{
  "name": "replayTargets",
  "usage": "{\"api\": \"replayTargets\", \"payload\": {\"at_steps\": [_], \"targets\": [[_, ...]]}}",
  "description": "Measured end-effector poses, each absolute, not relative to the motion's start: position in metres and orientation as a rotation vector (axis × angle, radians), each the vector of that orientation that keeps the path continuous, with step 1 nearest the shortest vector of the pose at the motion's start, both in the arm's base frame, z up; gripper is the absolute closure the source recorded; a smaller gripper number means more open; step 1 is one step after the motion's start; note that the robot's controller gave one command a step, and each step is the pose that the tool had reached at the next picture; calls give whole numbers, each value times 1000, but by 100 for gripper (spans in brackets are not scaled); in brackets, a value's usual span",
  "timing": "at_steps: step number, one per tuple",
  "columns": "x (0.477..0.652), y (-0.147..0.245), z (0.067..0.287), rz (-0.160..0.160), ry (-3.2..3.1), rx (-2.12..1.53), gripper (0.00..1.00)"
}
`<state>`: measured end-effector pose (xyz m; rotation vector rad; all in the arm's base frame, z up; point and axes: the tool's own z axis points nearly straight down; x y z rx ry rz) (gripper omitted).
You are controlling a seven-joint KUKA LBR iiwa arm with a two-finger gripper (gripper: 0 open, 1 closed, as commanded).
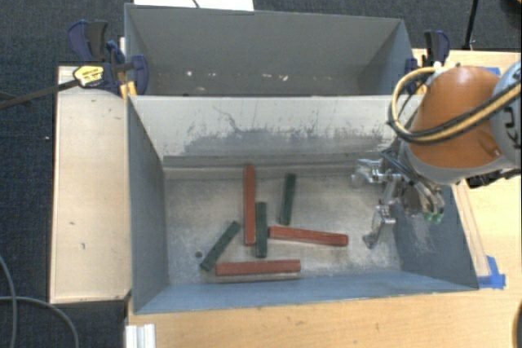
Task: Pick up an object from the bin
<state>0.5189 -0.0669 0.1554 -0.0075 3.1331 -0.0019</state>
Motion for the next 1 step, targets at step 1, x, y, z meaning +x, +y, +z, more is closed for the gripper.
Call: {"api": "replayTargets", "payload": {"at_steps": [1], "targets": [[511, -22, 93, 5, 3146, -14, 0]]}}
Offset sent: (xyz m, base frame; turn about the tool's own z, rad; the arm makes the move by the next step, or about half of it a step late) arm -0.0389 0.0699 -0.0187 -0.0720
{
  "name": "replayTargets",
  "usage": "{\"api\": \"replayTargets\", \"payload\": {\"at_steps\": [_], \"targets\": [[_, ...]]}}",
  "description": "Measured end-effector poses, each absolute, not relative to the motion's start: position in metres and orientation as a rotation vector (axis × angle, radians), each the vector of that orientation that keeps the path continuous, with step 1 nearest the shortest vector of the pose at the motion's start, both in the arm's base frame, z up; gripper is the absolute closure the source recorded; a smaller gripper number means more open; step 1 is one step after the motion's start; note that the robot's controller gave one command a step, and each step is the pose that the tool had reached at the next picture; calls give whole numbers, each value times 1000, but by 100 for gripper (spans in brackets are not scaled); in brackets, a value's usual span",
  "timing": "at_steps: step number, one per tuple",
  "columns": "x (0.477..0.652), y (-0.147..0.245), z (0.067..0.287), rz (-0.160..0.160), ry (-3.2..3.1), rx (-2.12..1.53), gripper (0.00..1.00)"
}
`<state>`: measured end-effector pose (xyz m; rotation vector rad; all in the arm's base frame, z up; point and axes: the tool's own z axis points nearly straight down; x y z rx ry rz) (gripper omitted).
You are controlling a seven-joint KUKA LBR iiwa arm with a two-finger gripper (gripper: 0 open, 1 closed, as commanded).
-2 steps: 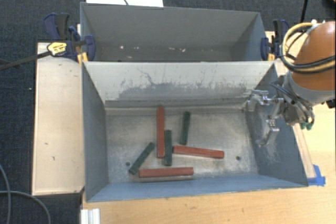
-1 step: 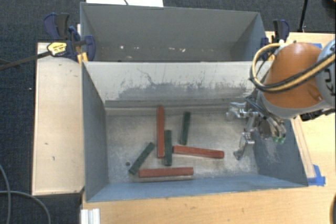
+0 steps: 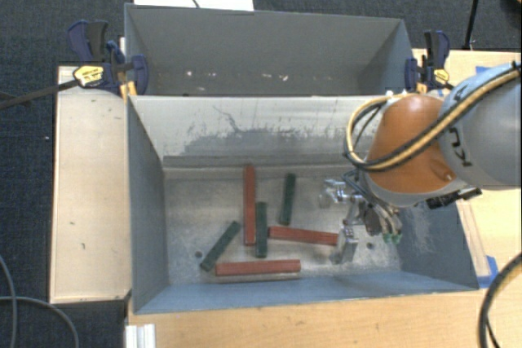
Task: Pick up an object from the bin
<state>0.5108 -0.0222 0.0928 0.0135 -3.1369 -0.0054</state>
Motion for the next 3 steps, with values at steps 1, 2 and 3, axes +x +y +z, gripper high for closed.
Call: {"api": "replayTargets", "payload": {"at_steps": [1, 2, 3], "targets": [[479, 4, 139, -1, -3138, 126, 0], [480, 11, 68, -1, -3145, 64, 0], [477, 19, 70, 0, -3139, -158, 100]]}}
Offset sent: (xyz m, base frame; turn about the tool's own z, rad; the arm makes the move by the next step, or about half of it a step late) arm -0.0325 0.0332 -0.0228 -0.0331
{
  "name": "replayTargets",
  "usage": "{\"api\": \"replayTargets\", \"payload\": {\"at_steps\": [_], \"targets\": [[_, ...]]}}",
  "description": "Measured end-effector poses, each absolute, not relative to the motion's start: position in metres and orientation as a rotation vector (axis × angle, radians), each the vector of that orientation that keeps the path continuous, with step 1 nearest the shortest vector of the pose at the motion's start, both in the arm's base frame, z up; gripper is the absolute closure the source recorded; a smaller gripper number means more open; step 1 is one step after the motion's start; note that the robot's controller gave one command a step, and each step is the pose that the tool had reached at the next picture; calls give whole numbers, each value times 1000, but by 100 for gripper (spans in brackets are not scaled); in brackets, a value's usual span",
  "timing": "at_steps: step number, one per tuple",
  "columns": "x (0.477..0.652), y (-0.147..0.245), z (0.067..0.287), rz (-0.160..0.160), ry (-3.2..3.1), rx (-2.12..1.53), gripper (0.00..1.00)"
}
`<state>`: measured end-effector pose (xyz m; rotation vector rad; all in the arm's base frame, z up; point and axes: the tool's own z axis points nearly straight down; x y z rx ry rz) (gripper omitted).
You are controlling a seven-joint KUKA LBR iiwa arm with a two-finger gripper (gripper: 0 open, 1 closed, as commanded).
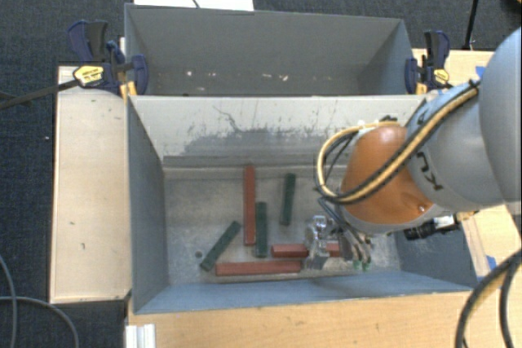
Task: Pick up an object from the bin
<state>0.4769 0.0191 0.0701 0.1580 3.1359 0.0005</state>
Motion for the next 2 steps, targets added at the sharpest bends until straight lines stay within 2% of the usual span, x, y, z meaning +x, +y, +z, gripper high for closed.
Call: {"api": "replayTargets", "payload": {"at_steps": [2], "targets": [[476, 19, 75, 0, 3141, 157, 100]]}}
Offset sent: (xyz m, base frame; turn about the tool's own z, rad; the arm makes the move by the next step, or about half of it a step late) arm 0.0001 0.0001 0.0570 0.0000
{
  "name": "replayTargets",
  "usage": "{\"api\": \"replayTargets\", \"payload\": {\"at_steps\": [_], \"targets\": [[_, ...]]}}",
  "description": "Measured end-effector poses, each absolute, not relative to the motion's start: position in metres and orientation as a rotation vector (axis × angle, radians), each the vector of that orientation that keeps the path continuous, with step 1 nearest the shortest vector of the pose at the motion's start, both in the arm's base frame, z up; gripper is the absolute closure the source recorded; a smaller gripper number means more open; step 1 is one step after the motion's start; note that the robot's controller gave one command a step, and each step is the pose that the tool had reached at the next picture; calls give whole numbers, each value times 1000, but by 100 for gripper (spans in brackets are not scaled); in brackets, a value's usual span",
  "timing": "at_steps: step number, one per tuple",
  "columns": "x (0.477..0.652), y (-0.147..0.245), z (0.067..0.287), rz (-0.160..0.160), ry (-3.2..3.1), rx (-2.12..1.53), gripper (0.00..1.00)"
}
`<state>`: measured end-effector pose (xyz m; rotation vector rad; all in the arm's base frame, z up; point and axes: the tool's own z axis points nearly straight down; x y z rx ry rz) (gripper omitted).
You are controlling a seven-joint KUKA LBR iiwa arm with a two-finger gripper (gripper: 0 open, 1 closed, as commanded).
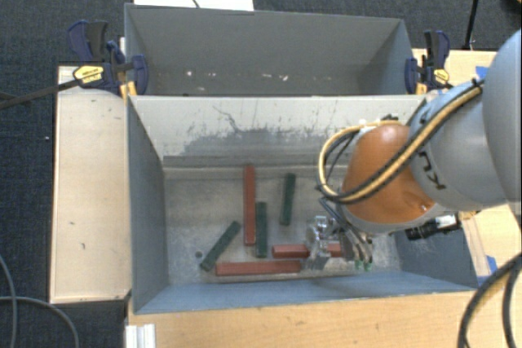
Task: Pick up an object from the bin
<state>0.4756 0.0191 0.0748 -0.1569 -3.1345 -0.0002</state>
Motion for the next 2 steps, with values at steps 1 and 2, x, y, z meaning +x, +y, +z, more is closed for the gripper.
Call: {"api": "replayTargets", "payload": {"at_steps": [1, 2], "targets": [[475, 19, 91, 0, -3135, -154, 100], [475, 19, 113, 1, -3131, -151, 100]]}}
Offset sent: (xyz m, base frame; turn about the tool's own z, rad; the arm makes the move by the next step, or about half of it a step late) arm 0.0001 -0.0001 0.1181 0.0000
